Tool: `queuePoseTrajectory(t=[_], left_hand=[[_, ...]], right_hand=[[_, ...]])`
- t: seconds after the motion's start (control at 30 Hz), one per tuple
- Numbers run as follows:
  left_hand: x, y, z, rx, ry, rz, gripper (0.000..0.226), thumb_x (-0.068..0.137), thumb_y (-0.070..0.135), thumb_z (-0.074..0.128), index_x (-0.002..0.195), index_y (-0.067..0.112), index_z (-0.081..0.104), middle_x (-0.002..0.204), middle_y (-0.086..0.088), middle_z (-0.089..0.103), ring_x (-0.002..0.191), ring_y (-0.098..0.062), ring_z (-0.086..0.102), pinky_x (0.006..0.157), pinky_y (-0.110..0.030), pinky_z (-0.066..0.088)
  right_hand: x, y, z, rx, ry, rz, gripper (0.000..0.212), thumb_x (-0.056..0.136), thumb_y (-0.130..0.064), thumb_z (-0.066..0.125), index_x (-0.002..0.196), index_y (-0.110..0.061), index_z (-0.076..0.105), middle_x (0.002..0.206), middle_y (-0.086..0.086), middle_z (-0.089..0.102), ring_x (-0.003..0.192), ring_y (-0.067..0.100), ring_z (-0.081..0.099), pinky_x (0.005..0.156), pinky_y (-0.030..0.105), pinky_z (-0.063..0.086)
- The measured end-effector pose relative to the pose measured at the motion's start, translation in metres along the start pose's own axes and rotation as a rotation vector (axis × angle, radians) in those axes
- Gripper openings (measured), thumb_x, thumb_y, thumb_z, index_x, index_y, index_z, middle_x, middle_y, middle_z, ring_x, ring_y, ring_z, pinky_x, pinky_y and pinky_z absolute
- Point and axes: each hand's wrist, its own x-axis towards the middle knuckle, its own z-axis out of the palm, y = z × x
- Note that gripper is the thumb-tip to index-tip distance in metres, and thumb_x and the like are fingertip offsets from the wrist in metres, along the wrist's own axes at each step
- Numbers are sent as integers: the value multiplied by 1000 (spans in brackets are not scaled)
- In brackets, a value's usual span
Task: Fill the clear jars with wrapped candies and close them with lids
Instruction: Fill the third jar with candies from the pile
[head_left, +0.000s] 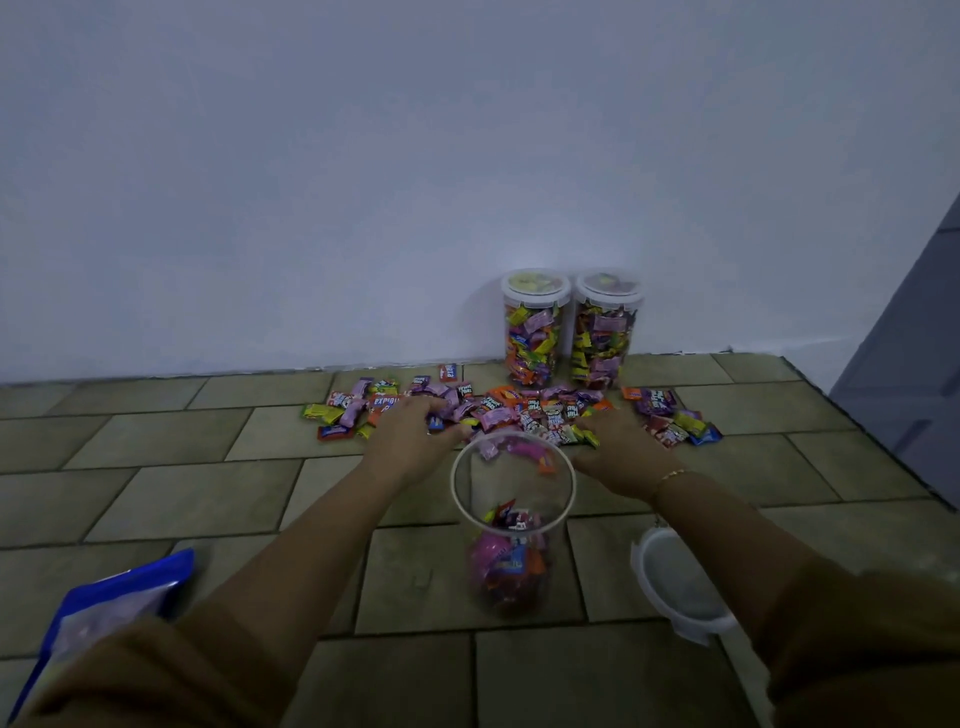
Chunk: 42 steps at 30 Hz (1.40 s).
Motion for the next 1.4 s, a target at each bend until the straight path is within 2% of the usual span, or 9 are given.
queuePoseTrajectory(t=[0.17,0.37,0.5,0.63,0.77,0.93,1.07,1.13,1.4], left_hand=[[15,-7,21,220,-192,-15,100,65,73,65,147,29,27,158,-6,8,146,-30,2,116,-54,12],[34,-6,35,319,-275,-24,112,63,79,57,148,41,-4,158,0,-18,142,-36,-21,111,-65,-2],[37,-14,47,451,-303,-2,92,75,79,45,148,44,2,160,2,-4,144,-36,-13,112,-63,-1],[29,-24,57,336,-186,90,68,84,66,49,142,35,33,150,0,27,143,-29,15,113,-56,18],[15,-33,57,142,-18,206,38,88,38,55,114,12,61,114,-7,56,111,-24,50,84,-27,35],[-7,-41,48,-2,63,199,12,83,13,62,92,10,69,99,-7,58,96,-19,51,74,-21,36],[-25,-37,36,-16,92,131,16,82,8,68,97,12,71,101,2,51,93,-7,44,75,-13,34],[-32,-34,31,-46,125,56,19,82,8,68,100,10,72,103,2,51,93,-9,47,73,-11,31],[-56,-20,7,-455,226,-241,16,88,8,60,98,15,70,75,-1,62,67,-12,51,54,-18,36]], right_hand=[[20,-4,9,-14,-114,-86,96,80,-46,68,151,-22,8,159,4,3,146,23,6,116,39,18],[45,-11,11,-54,-185,-124,102,76,-59,65,148,-42,-5,158,8,-13,143,33,19,111,45,29],[53,-14,19,-205,-220,-182,79,84,-64,50,148,-42,11,159,9,-6,142,35,21,111,43,29],[51,-16,26,-192,-165,-193,49,92,-41,52,138,-25,45,149,11,24,130,30,41,104,36,36],[49,-17,36,-172,-123,-199,32,90,-32,53,121,-21,55,127,9,47,112,27,50,95,37,44],[55,1,52,-167,-147,-200,34,77,-45,49,109,-34,51,111,5,59,88,24,60,79,42,53],[17,-19,26,-164,-93,-221,5,87,-28,58,85,-23,56,84,-3,54,89,24,58,69,31,48],[7,-17,17,-92,-2,-168,23,88,-18,54,69,-26,47,73,-8,47,81,19,53,56,22,35],[-47,-41,-36,570,349,-170,14,83,-17,69,74,-19,58,73,-2,58,68,12,53,64,22,48]])
